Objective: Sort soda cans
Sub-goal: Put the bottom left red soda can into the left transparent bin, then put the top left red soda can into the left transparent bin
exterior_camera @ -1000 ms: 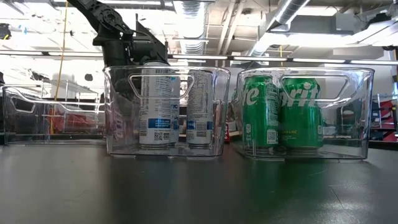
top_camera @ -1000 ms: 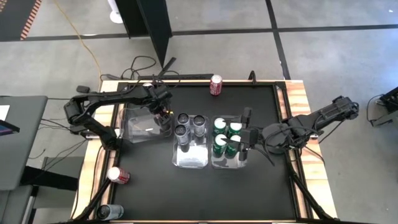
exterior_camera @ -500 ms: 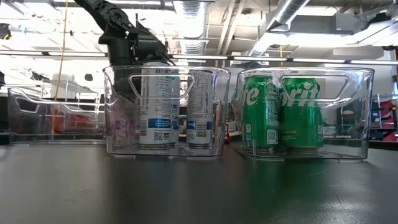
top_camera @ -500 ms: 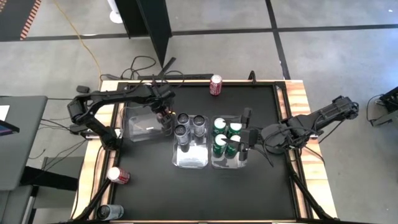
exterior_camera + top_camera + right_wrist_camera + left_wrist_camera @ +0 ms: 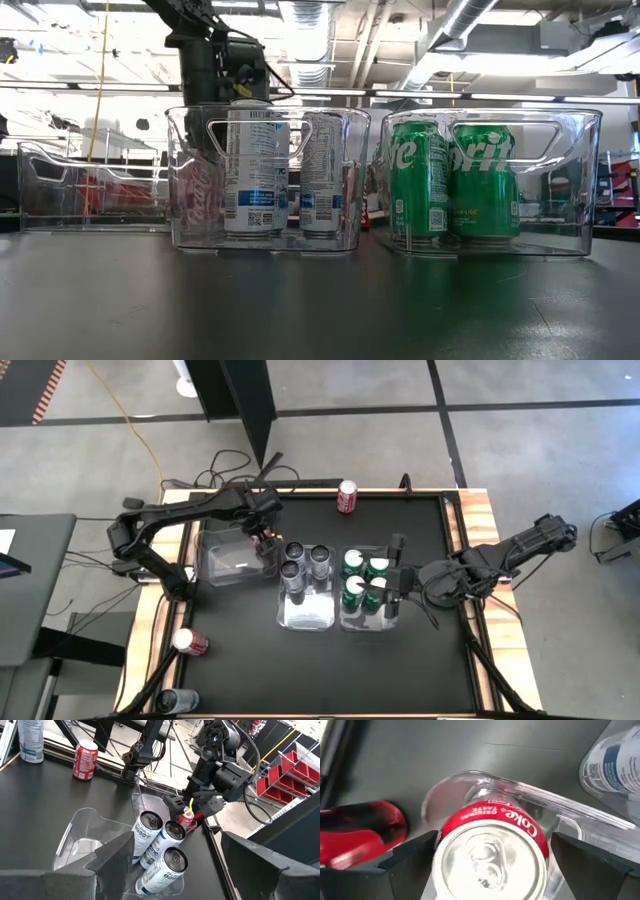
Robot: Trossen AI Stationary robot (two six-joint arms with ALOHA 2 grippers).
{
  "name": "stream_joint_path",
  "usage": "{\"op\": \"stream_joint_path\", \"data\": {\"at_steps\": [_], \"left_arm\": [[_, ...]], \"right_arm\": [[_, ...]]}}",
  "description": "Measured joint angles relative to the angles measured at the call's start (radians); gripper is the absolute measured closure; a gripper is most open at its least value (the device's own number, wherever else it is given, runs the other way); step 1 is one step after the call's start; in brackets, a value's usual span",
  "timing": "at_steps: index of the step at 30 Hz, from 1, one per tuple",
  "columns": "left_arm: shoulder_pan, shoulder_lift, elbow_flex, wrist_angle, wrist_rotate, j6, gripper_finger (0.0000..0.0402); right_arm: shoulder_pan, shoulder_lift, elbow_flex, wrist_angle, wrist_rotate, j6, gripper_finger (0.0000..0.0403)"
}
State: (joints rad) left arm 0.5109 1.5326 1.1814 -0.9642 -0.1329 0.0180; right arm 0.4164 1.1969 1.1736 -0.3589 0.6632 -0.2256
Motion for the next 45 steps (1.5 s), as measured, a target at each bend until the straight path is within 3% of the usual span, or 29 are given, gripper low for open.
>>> {"op": "stream_joint_path", "data": {"at_steps": [8, 18, 24, 30, 39, 45], "left_arm": [[-0.024, -0.033, 0.066, -0.077, -0.011, -0.002, 0.002], [-0.045, -0.241, 0.067, -0.109, -0.021, -0.087, 0.002], [-0.063, -0.364, 0.067, -0.14, -0.09, -0.198, 0.002], [-0.054, -0.408, 0.067, -0.145, -0.25, -0.322, 0.002], [0.138, -0.316, 0.067, -0.034, -0.302, -0.316, 0.002], [0.31, -0.203, 0.067, -0.012, -0.22, -0.303, 0.002]], "right_arm": [[0.0, 0.0, 0.0, 0.0, 0.0, 0.0, 0.0088], [-0.003, 0.0, 0.0, -0.004, 0.0, -0.009, 0.0088], [-0.032, 0.001, 0.0, -0.003, -0.006, -0.011, 0.0088], [-0.06, 0.002, 0.0, 0.001, -0.009, -0.01, 0.0088], [-0.066, 0.002, 0.0, 0.001, -0.009, -0.01, 0.0088], [-0.057, 0.002, 0.0, 0.001, -0.009, -0.008, 0.0088]]}}
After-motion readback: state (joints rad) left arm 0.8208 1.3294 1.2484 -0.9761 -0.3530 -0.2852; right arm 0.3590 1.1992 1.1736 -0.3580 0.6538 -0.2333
